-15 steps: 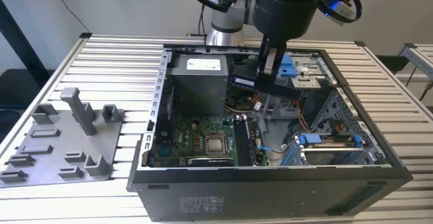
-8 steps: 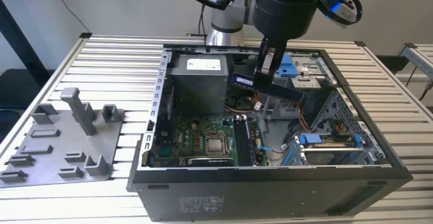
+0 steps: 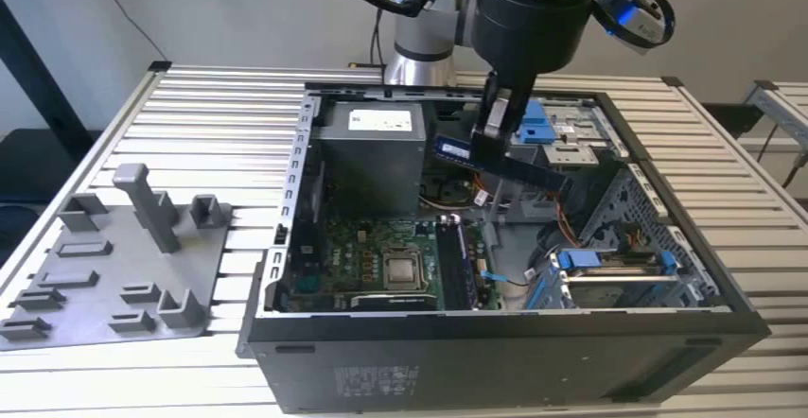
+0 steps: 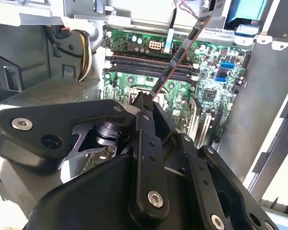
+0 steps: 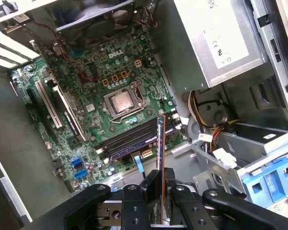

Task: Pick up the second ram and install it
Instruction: 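Insert the second ram into the second slot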

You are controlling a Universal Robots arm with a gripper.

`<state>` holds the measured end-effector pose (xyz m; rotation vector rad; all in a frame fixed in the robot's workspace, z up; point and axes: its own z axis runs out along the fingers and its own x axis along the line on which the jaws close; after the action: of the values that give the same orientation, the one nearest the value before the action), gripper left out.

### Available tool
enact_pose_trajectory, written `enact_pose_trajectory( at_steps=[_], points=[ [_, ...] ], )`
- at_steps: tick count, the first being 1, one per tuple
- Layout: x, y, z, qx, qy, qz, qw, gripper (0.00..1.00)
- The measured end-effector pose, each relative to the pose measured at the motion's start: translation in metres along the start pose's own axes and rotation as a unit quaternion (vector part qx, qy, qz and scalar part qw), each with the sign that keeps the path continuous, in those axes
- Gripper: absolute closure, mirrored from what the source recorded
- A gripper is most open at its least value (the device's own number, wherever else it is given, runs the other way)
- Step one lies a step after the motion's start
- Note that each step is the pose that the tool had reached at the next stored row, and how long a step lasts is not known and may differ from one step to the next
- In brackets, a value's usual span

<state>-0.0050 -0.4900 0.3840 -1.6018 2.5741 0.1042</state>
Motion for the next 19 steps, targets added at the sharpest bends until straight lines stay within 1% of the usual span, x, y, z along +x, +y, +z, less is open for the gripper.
enact_pose_trajectory(
  at_steps=[4, 6, 10, 12, 14, 19],
  points=[
    [0.0004, 0.0006, 0.0009, 0.0028, 0.0001, 0.021, 0.9998, 0.83],
    [0.0007, 0.0010, 0.0019, 0.0037, 0.0010, 0.030, 0.9995, 0.83],
    [0.0012, 0.0015, 0.0037, 0.0049, 0.0023, 0.049, 0.9988, 0.83],
    [0.0014, 0.0016, 0.0040, 0.0065, 0.0023, 0.062, 0.9981, 0.83],
    [0.0014, 0.0016, 0.0043, 0.0080, 0.0022, 0.075, 0.9971, 0.83],
    [0.0015, 0.0018, 0.0047, 0.0120, 0.0025, 0.109, 0.9939, 0.83]
  ],
)
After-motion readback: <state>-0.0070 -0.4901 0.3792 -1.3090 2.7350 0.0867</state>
